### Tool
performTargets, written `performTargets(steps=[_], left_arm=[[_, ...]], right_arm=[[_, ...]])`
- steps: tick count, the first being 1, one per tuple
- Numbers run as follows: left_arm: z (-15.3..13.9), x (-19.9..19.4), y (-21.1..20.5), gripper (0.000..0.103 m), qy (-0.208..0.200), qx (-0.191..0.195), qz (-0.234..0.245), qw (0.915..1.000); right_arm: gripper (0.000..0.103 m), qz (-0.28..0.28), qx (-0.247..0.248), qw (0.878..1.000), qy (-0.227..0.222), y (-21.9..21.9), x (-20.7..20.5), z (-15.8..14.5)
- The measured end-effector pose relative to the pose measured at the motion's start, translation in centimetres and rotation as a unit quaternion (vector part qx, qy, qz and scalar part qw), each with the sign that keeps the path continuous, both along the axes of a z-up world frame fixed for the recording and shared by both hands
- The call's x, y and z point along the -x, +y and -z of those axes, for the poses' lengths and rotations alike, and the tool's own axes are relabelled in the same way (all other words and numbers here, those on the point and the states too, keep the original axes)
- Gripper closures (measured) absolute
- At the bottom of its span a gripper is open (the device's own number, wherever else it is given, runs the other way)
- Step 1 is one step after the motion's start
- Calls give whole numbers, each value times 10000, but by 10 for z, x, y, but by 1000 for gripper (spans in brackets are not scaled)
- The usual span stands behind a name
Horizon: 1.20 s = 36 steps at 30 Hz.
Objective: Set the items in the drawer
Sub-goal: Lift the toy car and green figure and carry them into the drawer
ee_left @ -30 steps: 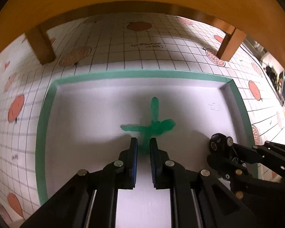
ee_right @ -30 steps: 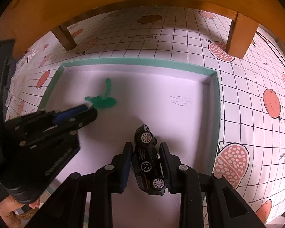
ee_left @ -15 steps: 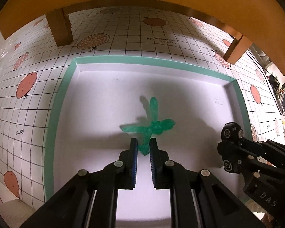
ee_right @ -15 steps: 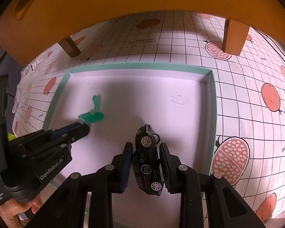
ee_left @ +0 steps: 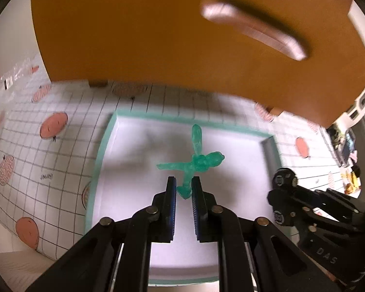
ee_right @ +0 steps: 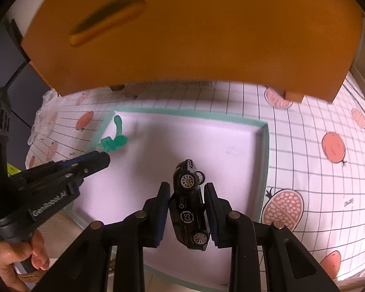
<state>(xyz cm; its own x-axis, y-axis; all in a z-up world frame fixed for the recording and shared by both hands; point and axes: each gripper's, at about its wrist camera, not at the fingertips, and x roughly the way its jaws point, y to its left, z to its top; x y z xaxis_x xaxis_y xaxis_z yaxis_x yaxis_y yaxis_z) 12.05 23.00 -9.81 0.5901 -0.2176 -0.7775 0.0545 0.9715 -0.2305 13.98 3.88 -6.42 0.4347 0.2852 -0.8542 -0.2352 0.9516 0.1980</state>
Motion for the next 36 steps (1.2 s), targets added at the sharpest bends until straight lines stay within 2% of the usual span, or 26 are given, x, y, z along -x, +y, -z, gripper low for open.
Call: performTargets(steps=[4,9,15,19,25,29,32,36], left_arm=[[-30,12,-1,91,-436,94,105,9990],[-78,31,7,91,-1058,321,168,9937],[-138,58,14,91,-1865,513,218,9809],[-179,59,22,91,-2266,622,234,9717],[-223,32,27,91,-2528,587,232,9655],[-243,15,25,91,-2589,436,197,9647],[-249,5,24,91,-2523,385,174,9667],[-244,-14,21,91,-2329,261,126,9721]], right_arm=[[72,-25,-108,9996,-263,2,8,-23],[72,-103,-260,9971,-701,2,19,-62],[72,-185,-434,9912,-1236,5,29,-114],[72,-268,-567,9838,-1679,7,30,-155],[72,-368,-457,9736,-2205,13,17,-213],[72,-286,-301,9697,-2408,14,0,-242],[72,-168,-175,9705,-2398,9,-17,-252],[72,29,-38,9745,-2241,-1,-43,-249]])
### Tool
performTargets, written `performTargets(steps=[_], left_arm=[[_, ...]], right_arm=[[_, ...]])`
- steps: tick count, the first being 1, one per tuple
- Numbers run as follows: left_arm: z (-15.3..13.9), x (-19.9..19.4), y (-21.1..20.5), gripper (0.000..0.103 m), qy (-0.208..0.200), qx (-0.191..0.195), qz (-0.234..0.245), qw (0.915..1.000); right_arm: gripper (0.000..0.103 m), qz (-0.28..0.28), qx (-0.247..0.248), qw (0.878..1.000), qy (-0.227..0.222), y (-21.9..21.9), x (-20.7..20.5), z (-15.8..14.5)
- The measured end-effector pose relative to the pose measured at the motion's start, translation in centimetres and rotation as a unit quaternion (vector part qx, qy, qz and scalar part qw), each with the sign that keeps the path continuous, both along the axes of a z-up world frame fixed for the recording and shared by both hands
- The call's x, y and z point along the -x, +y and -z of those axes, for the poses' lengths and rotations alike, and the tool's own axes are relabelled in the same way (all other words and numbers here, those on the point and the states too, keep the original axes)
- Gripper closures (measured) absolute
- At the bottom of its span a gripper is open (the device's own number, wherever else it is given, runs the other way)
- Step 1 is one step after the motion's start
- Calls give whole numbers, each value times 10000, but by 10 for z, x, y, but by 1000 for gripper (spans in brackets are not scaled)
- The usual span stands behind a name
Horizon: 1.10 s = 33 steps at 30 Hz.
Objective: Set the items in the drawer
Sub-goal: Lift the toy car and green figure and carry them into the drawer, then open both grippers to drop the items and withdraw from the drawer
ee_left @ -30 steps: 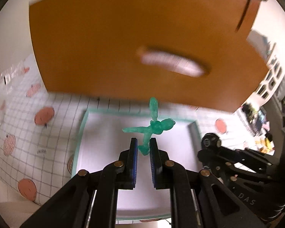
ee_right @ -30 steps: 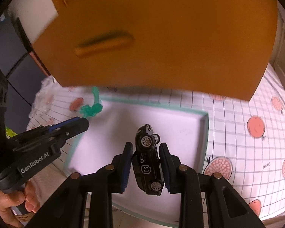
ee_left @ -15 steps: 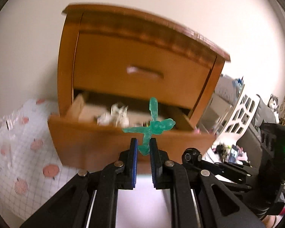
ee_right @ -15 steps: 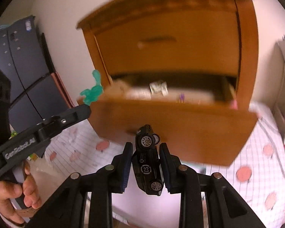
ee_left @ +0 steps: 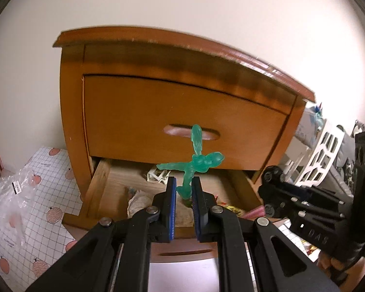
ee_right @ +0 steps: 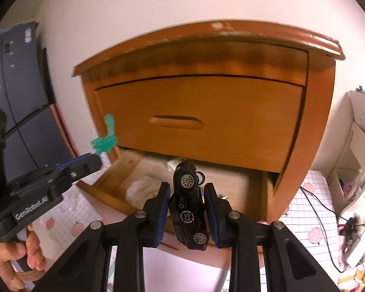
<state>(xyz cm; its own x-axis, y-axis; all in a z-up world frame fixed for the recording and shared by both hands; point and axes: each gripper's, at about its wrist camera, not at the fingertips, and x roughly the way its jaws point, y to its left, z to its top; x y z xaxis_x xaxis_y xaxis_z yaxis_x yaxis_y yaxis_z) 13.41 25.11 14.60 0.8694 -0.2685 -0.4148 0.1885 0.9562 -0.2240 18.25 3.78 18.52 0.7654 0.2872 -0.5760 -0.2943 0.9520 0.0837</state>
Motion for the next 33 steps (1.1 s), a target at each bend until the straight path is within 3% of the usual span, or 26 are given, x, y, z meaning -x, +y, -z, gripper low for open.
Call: performTargets(steps=[12,18,20,23,25,27,30,33], left_arm=[[14,-41,-13,90,483,-254,-95,9985],[23,-46,-15,87,626,-287,-84,9976],[25,-46,-14,82,653,-269,-92,9975],[28,-45,-13,67,678,-277,-109,9973],[30,-44,-13,48,677,-314,-150,9971],[32,-44,-11,39,694,-302,-217,9969],[33,-42,-10,36,711,-391,-376,9960],[36,-41,-8,24,698,-398,-501,9955]], right_arm=[[72,411,295,9975,502,-18,-41,24],[68,414,271,9970,587,-18,-42,29],[61,413,275,9970,602,-18,-42,31],[54,425,264,9968,628,-19,-40,34],[48,432,276,9966,646,-19,-39,36],[40,447,271,9966,640,-20,-37,38],[33,463,288,9966,618,-20,-35,40],[25,482,297,9966,595,-20,-33,41]])
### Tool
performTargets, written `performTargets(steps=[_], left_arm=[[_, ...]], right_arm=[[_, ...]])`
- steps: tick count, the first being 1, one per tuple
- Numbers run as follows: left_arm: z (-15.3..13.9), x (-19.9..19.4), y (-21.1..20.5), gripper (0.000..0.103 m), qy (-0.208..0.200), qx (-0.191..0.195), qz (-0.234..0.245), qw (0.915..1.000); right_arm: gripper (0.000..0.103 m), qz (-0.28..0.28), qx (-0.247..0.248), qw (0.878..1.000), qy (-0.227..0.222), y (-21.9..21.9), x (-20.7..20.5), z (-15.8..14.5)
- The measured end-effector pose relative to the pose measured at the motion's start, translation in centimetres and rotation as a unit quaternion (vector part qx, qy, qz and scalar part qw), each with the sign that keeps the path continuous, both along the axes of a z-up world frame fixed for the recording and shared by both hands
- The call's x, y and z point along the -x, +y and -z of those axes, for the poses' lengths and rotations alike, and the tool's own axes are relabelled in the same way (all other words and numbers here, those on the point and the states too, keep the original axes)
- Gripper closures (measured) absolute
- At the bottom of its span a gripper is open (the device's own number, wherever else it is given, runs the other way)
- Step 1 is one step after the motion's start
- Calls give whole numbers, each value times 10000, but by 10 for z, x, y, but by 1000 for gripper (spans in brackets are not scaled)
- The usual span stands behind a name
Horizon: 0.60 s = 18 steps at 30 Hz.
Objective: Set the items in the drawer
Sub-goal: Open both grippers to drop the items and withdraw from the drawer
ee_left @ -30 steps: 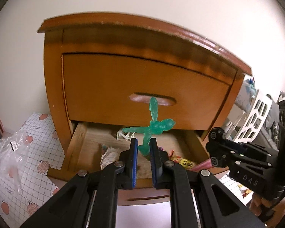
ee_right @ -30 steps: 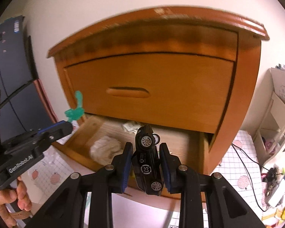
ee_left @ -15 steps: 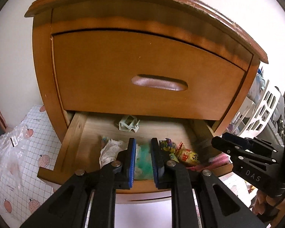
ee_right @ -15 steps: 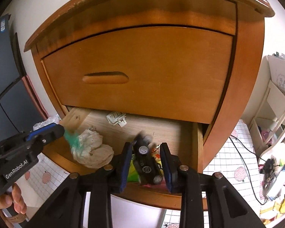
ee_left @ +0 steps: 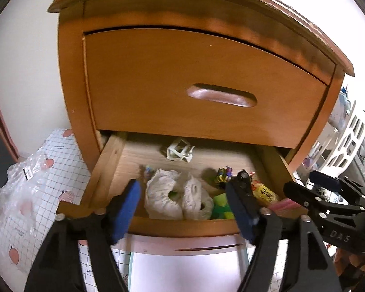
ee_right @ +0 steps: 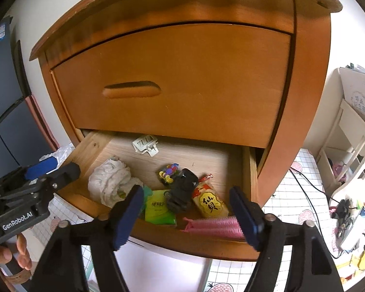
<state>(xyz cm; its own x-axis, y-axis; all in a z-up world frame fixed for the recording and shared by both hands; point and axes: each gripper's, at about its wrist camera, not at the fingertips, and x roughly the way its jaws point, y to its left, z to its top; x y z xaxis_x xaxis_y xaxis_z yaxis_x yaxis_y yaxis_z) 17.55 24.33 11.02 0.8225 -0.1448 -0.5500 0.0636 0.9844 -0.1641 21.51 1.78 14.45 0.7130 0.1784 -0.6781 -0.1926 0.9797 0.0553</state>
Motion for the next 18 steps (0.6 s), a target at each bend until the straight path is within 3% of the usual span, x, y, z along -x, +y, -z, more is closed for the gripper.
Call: performTargets(steps=[8,11,18], left_arm=[[4,15,14,0,-305,54,-368,9988],[4,22,17,0,-454,1,-507,9977],[13,36,20,0,-385,37,-588,9975]], right_arm=[[2,49,-41,9999,-86,-2,9,1],[0,70,-53,9999,-130,-4,15,2],[0,143,-144,9997,-106,-3,38,8]])
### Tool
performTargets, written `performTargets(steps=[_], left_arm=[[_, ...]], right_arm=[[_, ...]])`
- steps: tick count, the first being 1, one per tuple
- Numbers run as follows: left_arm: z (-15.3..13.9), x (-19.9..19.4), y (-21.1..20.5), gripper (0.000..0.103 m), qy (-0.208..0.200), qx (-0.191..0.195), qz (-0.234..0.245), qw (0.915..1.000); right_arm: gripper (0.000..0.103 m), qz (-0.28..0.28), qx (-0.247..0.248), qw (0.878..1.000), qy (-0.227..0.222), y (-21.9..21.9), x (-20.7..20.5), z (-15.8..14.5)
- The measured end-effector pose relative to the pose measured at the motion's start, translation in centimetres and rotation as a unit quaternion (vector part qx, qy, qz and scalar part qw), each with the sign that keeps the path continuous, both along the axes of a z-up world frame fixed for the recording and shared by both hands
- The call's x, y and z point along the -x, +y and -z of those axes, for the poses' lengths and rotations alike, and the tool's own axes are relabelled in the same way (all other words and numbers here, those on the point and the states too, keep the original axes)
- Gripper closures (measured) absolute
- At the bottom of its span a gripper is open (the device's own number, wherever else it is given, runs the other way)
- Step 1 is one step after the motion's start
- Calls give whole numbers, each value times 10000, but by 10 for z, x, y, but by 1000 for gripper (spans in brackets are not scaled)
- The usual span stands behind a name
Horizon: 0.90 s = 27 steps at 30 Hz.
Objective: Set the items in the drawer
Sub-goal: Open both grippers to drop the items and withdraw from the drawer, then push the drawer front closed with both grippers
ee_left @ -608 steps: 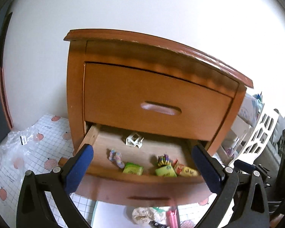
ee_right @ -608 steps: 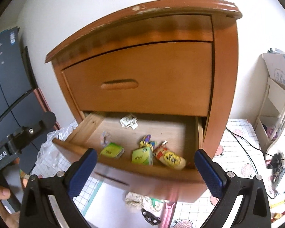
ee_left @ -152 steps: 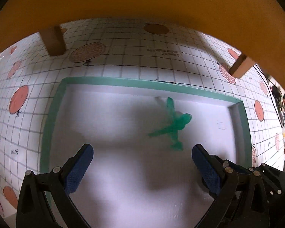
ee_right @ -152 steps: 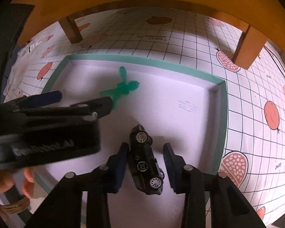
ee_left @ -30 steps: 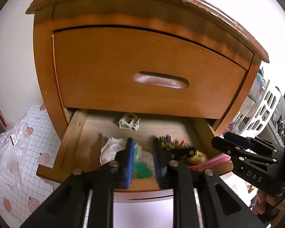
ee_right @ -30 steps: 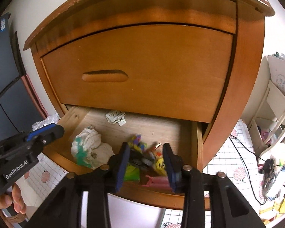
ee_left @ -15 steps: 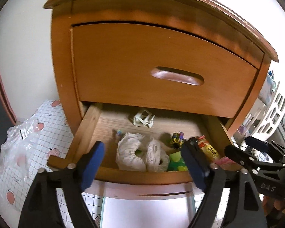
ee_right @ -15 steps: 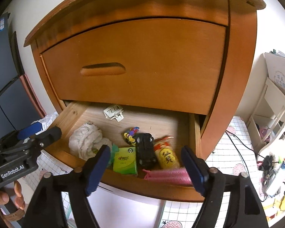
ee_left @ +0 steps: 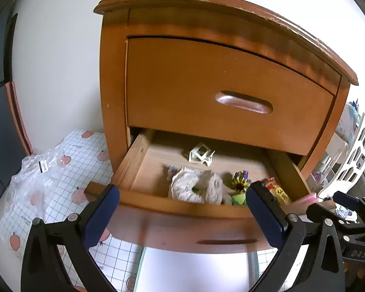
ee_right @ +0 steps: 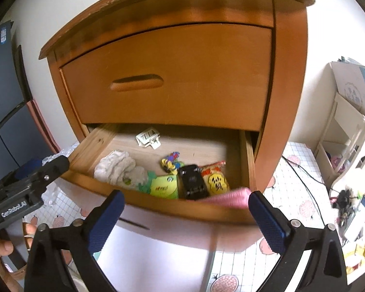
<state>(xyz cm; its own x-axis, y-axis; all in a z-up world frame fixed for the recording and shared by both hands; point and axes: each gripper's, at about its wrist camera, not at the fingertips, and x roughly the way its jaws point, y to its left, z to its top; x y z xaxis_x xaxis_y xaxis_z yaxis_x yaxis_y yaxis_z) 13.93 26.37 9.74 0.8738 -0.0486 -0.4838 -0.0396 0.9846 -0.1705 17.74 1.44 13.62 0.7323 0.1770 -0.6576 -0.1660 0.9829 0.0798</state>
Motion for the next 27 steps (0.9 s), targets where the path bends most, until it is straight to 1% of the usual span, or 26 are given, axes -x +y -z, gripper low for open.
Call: performTargets(steps=[6,9,13,19,23,27], left_arm=[[16,5,1,0,161,61,-21,9998],[25,5,-1,0,282,3,-25,9996],[35,3,-2,0,385,3,11,9993],[45,-6,-2,0,518,-15,19,9987],[48,-13,0,0,559,99,102,9983],[49,-20,1,0,572,131,98,9982]], right_arm=[[0,66,1,10000,48,1,19,10],[0,146,39,9997,206,1,21,21],[0,221,22,9992,343,-1,18,33],[0,238,17,9988,428,-1,9,42],[0,283,-25,9983,513,-1,2,48],[0,306,-35,9982,508,0,0,49]])
